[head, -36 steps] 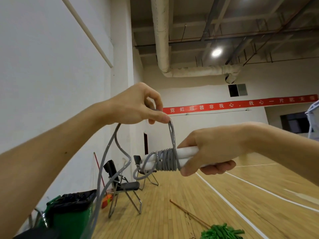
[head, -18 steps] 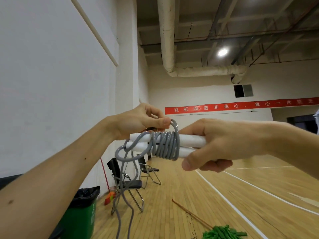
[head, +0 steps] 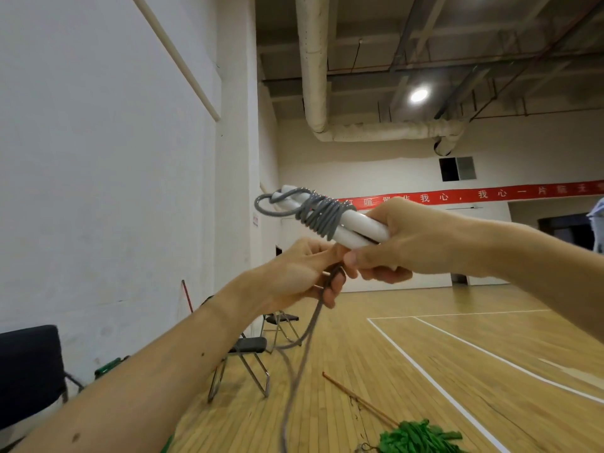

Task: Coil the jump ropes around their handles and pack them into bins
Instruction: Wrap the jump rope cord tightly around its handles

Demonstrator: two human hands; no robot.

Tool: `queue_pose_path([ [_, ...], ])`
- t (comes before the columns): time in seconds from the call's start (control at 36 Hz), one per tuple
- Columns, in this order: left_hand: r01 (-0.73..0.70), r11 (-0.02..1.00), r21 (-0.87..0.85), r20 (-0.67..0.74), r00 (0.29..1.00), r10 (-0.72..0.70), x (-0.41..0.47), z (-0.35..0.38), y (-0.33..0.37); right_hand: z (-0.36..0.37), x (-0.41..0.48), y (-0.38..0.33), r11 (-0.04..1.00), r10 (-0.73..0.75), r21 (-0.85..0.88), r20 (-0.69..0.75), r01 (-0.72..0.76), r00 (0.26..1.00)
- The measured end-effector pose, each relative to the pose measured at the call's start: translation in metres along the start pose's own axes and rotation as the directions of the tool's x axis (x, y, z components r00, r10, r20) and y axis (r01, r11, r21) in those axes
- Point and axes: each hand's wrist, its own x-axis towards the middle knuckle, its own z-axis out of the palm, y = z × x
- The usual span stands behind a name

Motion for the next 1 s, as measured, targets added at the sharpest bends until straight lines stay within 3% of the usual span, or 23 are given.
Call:
queue_pose_path([
  [0.08, -0.001, 0.999, -0.045, -0.025, 1.000, 0.000, 0.003, 0.005, 0.000, -0.004, 0.004, 0.006, 0.999, 0.023, -0.044, -0.097, -0.028, 0.995],
  [0.22, 0.016, 1.000, 0.023, -0.058, 0.998, -0.015, 0.003, 0.007, 0.000, -0.011, 0.010, 0.018, 0.989, 0.092, -0.093, -0.196, -0.112, 0.976],
  [0.39, 0.031, 0.999, 0.025, -0.111, 0.993, -0.028, 0.005, 0.013, -0.003, -0.012, 0.020, 0.033, 0.982, 0.051, -0.158, -0.308, -0.104, 0.950],
  [0.67, 0.132, 0.991, 0.007, -0.014, 0.991, -0.132, 0.003, 0.017, -0.009, -0.024, 0.027, 0.049, 0.949, 0.019, -0.271, -0.458, -0.160, 0.889],
  [0.83, 0.185, 0.963, 0.194, -0.077, 0.982, -0.173, 0.005, 0.018, -0.014, -0.031, 0.030, 0.069, 0.949, 0.080, -0.239, -0.450, -0.206, 0.889],
  [0.89, 0.166, 0.885, 0.436, -0.154, 0.982, -0.109, 0.006, 0.021, -0.014, -0.031, 0.032, 0.075, 0.948, 0.087, -0.239, -0.440, -0.210, 0.894],
  [0.94, 0.168, 0.647, 0.744, -0.223, 0.975, 0.003, 0.007, 0.023, -0.016, -0.032, 0.033, 0.079, 0.950, 0.091, -0.234, -0.427, -0.208, 0.900],
  [1.0, 0.214, 0.398, 0.892, -0.271, 0.958, 0.092, 0.006, 0.024, -0.019, -0.033, 0.035, 0.082, 0.947, 0.095, -0.243, -0.412, -0.210, 0.906],
])
